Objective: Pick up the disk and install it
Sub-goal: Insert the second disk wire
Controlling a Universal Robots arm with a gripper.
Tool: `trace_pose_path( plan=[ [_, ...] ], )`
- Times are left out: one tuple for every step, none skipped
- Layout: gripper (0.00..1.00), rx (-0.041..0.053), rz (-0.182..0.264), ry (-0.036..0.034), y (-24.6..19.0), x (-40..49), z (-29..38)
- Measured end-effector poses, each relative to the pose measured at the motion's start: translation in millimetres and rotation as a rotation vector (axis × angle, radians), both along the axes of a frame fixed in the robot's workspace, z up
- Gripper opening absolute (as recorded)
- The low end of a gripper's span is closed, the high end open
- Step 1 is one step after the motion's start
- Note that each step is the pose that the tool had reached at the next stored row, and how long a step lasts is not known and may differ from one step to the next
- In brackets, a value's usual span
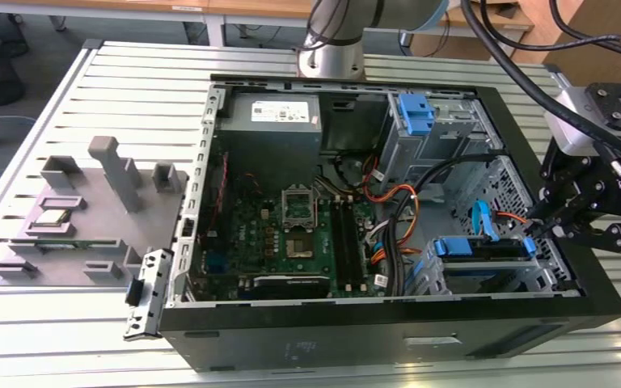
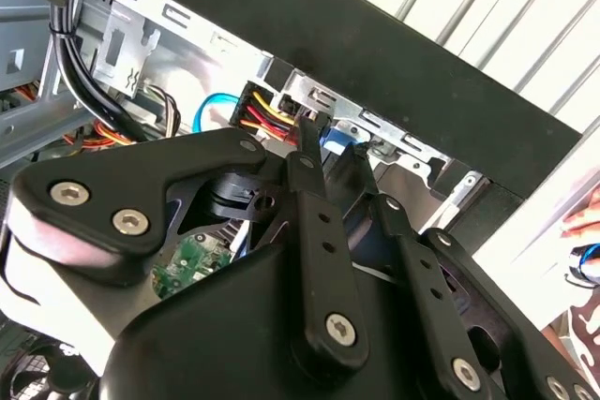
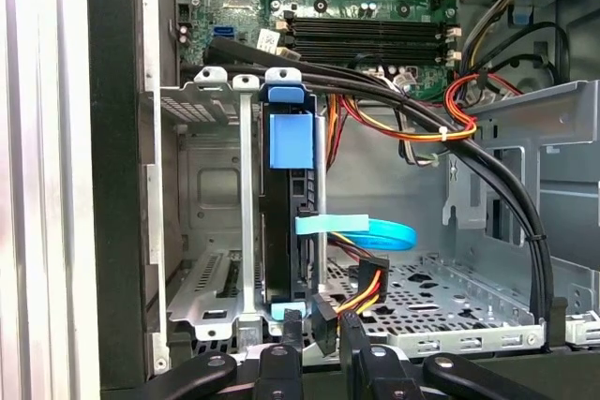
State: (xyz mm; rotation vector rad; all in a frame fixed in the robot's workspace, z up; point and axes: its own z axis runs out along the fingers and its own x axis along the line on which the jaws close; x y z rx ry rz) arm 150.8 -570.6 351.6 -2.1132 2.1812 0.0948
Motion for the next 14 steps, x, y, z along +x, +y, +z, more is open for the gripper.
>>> trace_pose_path(
  plan=[
    [0.3, 0.0, 0.0, 0.0, 0.1, 0.0, -0.4],
    [0.3, -0.0012, 0.0, 0.0, 0.5, 0.0, -0.9],
    [0.3, -0.0023, 0.0, -0.0001, 1.0, 0.0, -1.5],
    [0.3, -0.0024, 0.0, 0.0, 1.5, 0.0, -2.2],
    [0.3, -0.0027, 0.0, 0.0, 2.3, 0.0, -2.5],
    [0.3, -0.0029, 0.0, 0.0, 3.2, 0.0, -2.6],
    [0.3, -0.003, 0.0, 0.0, 4.0, 0.0, -2.8],
    [0.3, -0.0029, 0.0, 0.0, 4.6, 0.0, -2.9],
    [0.3, -0.0029, 0.0, 0.0, 5.1, 0.1, -2.9],
    [0.3, -0.0031, 0.0, 0.0001, 5.3, 0.4, -3.0],
    [0.3, -0.0035, 0.0, 0.0001, 5.4, 0.9, -3.0],
    [0.3, -0.0038, 0.0, 0.0003, 5.4, 1.4, -3.1],
    [0.3, -0.0049, 0.0, 0.0007, 5.4, 2.1, -3.2],
    [0.3, -0.0061, 0.0, 0.001, 5.5, 2.5, -3.4]
  ],
)
